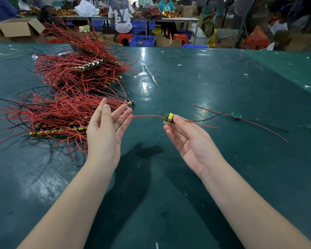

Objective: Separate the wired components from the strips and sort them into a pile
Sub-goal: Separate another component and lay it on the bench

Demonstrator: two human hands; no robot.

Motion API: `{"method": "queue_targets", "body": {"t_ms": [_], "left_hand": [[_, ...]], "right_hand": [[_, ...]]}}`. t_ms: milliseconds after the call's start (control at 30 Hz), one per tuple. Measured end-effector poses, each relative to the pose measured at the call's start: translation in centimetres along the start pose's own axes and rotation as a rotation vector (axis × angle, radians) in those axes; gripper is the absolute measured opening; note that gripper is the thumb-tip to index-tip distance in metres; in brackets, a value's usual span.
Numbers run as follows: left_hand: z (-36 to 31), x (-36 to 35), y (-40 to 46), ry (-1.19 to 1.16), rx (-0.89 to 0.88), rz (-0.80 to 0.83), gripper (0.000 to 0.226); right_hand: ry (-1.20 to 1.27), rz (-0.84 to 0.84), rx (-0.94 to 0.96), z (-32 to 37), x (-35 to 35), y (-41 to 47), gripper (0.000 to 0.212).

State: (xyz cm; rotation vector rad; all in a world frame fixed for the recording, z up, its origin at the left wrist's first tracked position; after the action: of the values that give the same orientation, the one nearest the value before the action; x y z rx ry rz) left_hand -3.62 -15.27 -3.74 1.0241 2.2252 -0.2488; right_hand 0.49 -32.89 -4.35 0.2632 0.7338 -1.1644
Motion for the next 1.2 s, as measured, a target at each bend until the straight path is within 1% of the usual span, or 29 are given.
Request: {"method": "queue_targets", "body": {"t_ms": [100,133,167,233,300,367,433,500,567,633,667,800,900,1200], "left_hand": [[0.1,-0.2,0.0,-0.087,0.107,-0.030,0.021],[0.2,-0.4,0.0,-0.121,0.148,-0.027,0.022],[0.3,-0.5,-0.1,-0.158,0.185,-0.021,0.028],[0.6,-0.7,-0.2,-0.224,0.249,-0.020,0.048],[0.9,-0.8,-0.4,-0.256,0.311,-0.018,0.071],[1.2,-1.0,-0.8,-0.268,0.392,0.006,0.082],[1.5,-1.2,-1.1,-0.258,0.480,0.047,0.080],[1.9,-1.5,-1.4,-0.217,0.532,0.109,0.071],[2.1,-1.8,-1.7,-0.140,0.521,0.183,0.054],[2.2,-1.8,-1.9,-0.047,0.454,0.244,0.036],[2.2,-1.8,-2.0,-0.011,0.415,0.265,0.032],[2.0,-1.6,-2.2,0.064,0.293,0.301,0.031],[2.0,-1.6,-2.2,0.082,0.239,0.299,0.028],[2.4,-1.1,-2.0,0.119,0.181,0.269,0.025]], "right_hand": [[0.035,-0.022,0.005,0.5,0.4,0.1,0.013],[0.046,-0.025,0.003,0.5,0.4,0.1,0.015],[0.057,-0.029,0.000,0.4,0.4,0.1,0.016],[0.089,-0.037,-0.008,0.4,0.3,0.1,0.019],[0.127,-0.045,-0.015,0.4,0.3,0.0,0.014],[0.155,-0.040,-0.014,0.5,0.3,0.0,0.010],[0.152,-0.029,-0.003,0.6,0.3,0.0,0.011],[0.097,-0.013,0.026,0.5,0.2,0.0,0.012],[0.009,0.000,0.057,0.3,0.2,0.1,0.011],[-0.073,0.010,0.086,0.1,0.1,0.1,0.010],[-0.107,0.015,0.100,-0.1,0.0,0.1,0.010],[-0.198,0.026,0.142,-0.4,-0.3,0.0,0.010],[-0.228,0.024,0.157,-0.5,-0.3,0.0,0.011],[-0.355,0.018,0.208,-0.6,-0.5,-0.4,0.013]]}}
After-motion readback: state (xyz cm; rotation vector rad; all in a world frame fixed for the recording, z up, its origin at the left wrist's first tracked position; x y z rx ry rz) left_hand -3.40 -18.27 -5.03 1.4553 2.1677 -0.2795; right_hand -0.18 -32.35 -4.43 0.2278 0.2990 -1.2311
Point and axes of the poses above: each hand's wrist, its own y-axis towards the middle knuckle, its own x-axis out of the back of the hand, z = x × y, the point moved 3 cm from there along y, towards the middle knuckle, and after that the axes turned 3 degrees about -x, right-handed, at the moved point
